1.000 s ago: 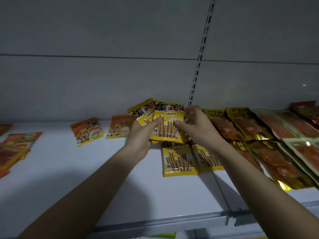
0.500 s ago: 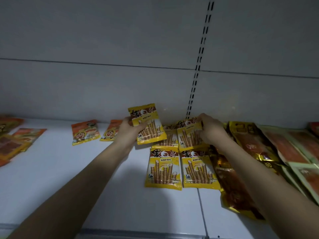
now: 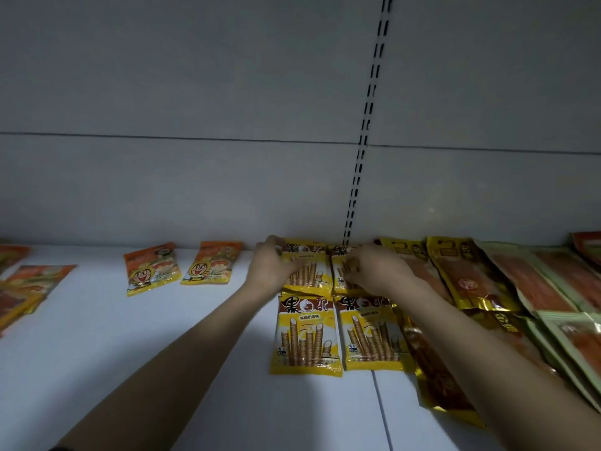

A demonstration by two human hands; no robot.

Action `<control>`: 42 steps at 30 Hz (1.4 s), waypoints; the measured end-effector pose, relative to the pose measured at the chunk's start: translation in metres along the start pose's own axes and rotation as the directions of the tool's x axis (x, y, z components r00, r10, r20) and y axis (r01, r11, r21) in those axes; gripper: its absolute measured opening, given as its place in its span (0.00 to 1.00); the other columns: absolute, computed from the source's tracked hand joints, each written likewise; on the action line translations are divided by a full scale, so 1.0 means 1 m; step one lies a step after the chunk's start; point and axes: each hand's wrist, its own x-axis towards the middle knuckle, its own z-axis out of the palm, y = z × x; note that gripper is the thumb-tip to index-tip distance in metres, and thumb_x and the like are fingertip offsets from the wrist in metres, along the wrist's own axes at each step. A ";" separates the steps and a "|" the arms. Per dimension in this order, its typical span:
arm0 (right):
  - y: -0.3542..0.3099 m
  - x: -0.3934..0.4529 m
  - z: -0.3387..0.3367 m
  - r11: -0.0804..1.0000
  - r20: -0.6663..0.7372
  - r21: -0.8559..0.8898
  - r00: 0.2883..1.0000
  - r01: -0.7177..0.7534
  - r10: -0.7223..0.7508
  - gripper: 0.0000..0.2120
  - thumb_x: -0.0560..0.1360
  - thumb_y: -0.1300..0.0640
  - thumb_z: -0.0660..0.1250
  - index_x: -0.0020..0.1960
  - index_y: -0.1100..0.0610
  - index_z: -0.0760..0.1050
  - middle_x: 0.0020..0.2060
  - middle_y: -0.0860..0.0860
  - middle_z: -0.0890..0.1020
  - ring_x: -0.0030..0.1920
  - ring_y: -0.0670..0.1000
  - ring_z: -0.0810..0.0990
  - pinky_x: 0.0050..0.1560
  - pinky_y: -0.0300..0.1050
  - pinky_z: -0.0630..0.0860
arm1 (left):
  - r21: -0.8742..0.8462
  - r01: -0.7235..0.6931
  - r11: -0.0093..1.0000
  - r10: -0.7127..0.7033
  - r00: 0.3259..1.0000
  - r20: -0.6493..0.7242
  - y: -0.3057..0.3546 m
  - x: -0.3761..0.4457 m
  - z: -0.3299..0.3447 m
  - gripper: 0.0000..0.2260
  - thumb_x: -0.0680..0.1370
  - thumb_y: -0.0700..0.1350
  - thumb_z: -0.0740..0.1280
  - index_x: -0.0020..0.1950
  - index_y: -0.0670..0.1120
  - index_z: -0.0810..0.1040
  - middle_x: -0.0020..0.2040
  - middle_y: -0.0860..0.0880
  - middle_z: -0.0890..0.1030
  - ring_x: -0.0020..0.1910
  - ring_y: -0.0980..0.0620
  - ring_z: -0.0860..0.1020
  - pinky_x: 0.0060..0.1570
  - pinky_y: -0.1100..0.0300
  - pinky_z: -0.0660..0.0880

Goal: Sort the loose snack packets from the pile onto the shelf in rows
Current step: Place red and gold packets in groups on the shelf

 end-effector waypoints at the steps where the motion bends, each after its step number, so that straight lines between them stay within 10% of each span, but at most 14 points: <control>1: 0.001 0.000 0.001 1.000 -0.006 0.016 1.000 -0.010 0.010 0.11 0.77 0.50 0.69 0.53 0.56 0.80 0.49 0.53 0.82 0.51 0.56 0.81 0.45 0.46 0.78 | 0.099 -0.014 0.995 0.015 1.000 -0.004 -0.001 0.001 0.004 0.28 0.74 0.55 0.76 0.67 0.42 0.73 0.61 0.44 0.76 0.54 0.47 0.77 0.48 0.59 0.74; 7: -0.006 -0.004 -0.009 0.993 -0.129 0.084 0.989 0.082 -0.070 0.18 0.80 0.49 0.63 0.68 0.53 0.73 0.61 0.54 0.78 0.59 0.56 0.77 0.54 0.50 0.78 | 0.246 -0.017 0.969 0.025 0.999 -0.031 0.007 -0.008 0.002 0.24 0.79 0.58 0.66 0.69 0.45 0.73 0.63 0.42 0.75 0.63 0.41 0.73 0.61 0.50 0.71; 15: -0.091 -0.002 -0.011 0.901 -0.141 0.285 0.944 0.326 -0.297 0.10 0.79 0.50 0.62 0.41 0.53 0.74 0.40 0.52 0.81 0.46 0.58 0.79 0.39 0.46 0.70 | 0.416 0.002 0.909 0.064 0.987 -0.145 -0.005 -0.057 -0.073 0.24 0.72 0.64 0.56 0.55 0.52 0.82 0.56 0.49 0.83 0.58 0.44 0.79 0.56 0.48 0.76; 26: -0.306 -0.036 0.007 0.700 -0.052 0.368 0.765 0.612 -0.641 0.13 0.77 0.48 0.64 0.37 0.52 0.74 0.36 0.49 0.79 0.41 0.54 0.78 0.39 0.47 0.71 | 0.470 0.352 0.809 -0.186 0.913 -0.364 -0.110 -0.169 -0.257 0.13 0.80 0.59 0.63 0.51 0.54 0.82 0.51 0.52 0.81 0.53 0.48 0.79 0.44 0.56 0.71; 42: -0.620 -0.064 0.058 0.619 0.005 0.384 0.668 0.686 -0.744 0.12 0.79 0.48 0.63 0.41 0.54 0.76 0.36 0.49 0.79 0.40 0.53 0.78 0.41 0.52 0.76 | 0.433 0.408 0.804 -0.188 0.865 -0.466 -0.284 -0.243 -0.472 0.13 0.81 0.57 0.62 0.54 0.51 0.82 0.52 0.49 0.81 0.52 0.49 0.76 0.48 0.53 0.76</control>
